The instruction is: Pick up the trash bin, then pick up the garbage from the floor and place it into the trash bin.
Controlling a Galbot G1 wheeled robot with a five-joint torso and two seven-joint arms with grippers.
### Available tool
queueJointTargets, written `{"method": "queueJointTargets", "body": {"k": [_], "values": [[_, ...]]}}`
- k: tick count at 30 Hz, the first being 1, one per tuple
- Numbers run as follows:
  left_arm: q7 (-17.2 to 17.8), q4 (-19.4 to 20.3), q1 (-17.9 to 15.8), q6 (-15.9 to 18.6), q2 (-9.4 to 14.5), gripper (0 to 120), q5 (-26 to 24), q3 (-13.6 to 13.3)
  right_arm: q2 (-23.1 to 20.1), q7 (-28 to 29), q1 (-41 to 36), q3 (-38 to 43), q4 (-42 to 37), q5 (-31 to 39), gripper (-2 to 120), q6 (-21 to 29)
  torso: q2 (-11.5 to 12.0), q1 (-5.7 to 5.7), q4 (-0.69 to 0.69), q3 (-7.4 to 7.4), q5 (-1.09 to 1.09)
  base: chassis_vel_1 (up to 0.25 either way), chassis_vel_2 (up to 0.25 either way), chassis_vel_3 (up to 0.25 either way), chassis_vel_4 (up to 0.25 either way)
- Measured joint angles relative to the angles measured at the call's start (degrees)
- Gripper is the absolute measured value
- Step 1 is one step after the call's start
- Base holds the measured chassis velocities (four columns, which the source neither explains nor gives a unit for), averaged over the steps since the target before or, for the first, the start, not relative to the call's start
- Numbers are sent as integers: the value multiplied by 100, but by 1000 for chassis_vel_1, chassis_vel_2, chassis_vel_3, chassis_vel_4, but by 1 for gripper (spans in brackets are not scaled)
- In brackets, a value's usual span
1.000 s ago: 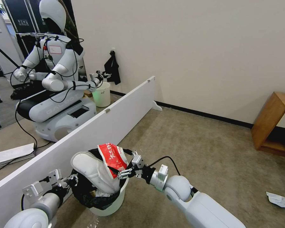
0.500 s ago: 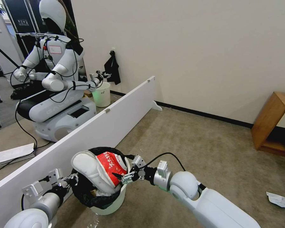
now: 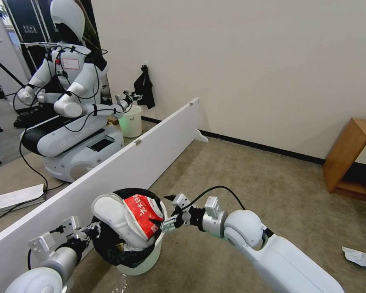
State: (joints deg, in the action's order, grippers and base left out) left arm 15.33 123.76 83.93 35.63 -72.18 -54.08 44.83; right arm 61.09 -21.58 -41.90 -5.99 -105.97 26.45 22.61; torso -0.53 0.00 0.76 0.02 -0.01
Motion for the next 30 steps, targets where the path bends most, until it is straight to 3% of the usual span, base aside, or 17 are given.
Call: {"method": "queueJointTargets", "body": {"k": [8,11,12,14,15,17,18,20,30], "values": [[-6,51,5,-2,8,5,-12,49,38,346,-36,1028,-111,65,100,-58,0,0,0,0,1,0,0,0,0],[-104,34,-8,-52,21,5,52,44,-44,1882,-212,1421,-196,343,100,340,0,0,2,0,1,0,0,0,0],[-104,34,-8,-52,21,5,52,44,-44,1882,-212,1421,-196,343,100,340,0,0,2,0,1,0,0,0,0],[-160,17,-21,-87,18,5,100,12,7,3174,-314,1576,-292,601,100,745,0,0,1,0,1,0,0,0,0],[-160,17,-21,-87,18,5,100,12,7,3174,-314,1576,-292,601,100,745,0,0,1,0,1,0,0,0,0],[-215,12,-42,-122,12,5,122,-14,38,4054,-404,1747,-386,911,100,990,0,0,-2,0,1,0,0,0,0],[-215,12,-42,-122,12,5,122,-14,38,4054,-404,1747,-386,911,100,990,0,0,-2,0,1,0,0,0,0],[-239,-3,-71,-136,14,5,125,-32,-29,4576,-513,1965,-456,1176,100,1122,0,0,1,0,0,0,0,0,0],[-485,-56,-98,-210,20,5,317,-55,-221,4538,-776,2529,-525,1194,100,1112,0,0,1,0,0,0,0,0,0]]}}
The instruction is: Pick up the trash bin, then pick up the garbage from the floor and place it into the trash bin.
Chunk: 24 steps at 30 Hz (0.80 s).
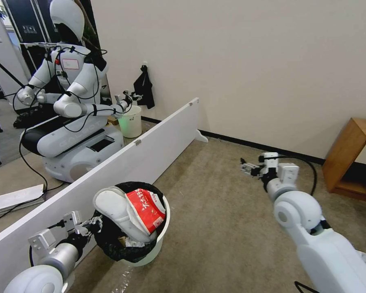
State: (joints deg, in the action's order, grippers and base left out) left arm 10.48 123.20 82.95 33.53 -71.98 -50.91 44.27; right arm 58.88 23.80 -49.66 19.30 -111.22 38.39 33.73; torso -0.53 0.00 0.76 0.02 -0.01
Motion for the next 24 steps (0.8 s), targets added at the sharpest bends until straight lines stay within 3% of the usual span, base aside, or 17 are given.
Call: {"method": "queueJointTargets", "body": {"k": [9,24], "values": [[-13,2,25,-7,9,5,-2,28,120,-119,-16,84,63,-154,100,-84,0,0,-2,0,1,0,0,0,0],[17,-15,-2,-7,-14,5,-22,14,192,-245,10,76,178,-325,100,-222,0,0,-1,0,1,-77,-76,-70,-73]]}}
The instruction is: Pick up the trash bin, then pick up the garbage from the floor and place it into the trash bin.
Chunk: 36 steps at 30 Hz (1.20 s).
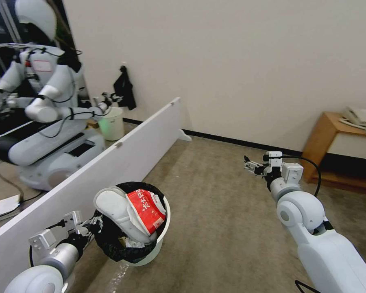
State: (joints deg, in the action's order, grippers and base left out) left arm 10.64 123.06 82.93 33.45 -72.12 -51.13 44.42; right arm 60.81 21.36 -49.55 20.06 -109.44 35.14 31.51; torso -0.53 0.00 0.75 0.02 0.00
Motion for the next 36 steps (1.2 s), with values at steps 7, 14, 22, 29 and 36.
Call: {"method": "queueJointTargets", "body": {"k": [7,14,22,29,36], "values": [[6,-2,5,0,-7,5,-16,5,34,-9,11,-56,28,-48,100,-46,0,0,1,0,0,-111,-119,-110,-115],[9,-8,4,0,-1,5,-37,11,75,-43,32,-95,84,-153,100,-185,0,0,2,0,0,-115,-127,-115,-108],[63,-50,-25,-54,11,5,-131,11,70,-375,-27,-76,127,-310,100,-393,0,0,0,0,0,-69,-68,-59,-70],[81,-74,-44,-64,-2,5,-143,5,85,-558,-27,-83,165,-394,100,-524,0,0,-2,0,0,0,0,0,0],[83,-96,-49,-73,-7,5,-154,7,127,-624,-27,-113,202,-462,100,-630,0,0,0,0,0,0,0,0,0]]}}
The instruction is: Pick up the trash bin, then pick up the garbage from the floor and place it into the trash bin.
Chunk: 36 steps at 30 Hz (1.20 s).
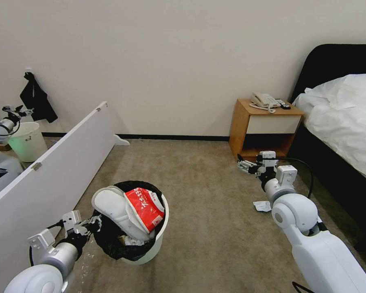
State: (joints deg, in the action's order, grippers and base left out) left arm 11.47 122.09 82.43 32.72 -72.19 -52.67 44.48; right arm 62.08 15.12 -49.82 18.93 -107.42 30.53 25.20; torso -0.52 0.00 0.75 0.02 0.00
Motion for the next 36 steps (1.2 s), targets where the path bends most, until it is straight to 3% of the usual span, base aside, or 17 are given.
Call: {"method": "queueJointTargets", "body": {"k": [30,36], "values": [[-105,22,40,-100,-37,5,122,-3,-1,-100,-70,-32,-67,-62,100,-109,0,0,5,0,0,-19,-20,-19,-18],[-86,23,25,-103,-48,5,110,-8,-3,-109,-47,-32,-66,-62,100,-109,-1,0,-3,0,0,0,0,0,0]]}}
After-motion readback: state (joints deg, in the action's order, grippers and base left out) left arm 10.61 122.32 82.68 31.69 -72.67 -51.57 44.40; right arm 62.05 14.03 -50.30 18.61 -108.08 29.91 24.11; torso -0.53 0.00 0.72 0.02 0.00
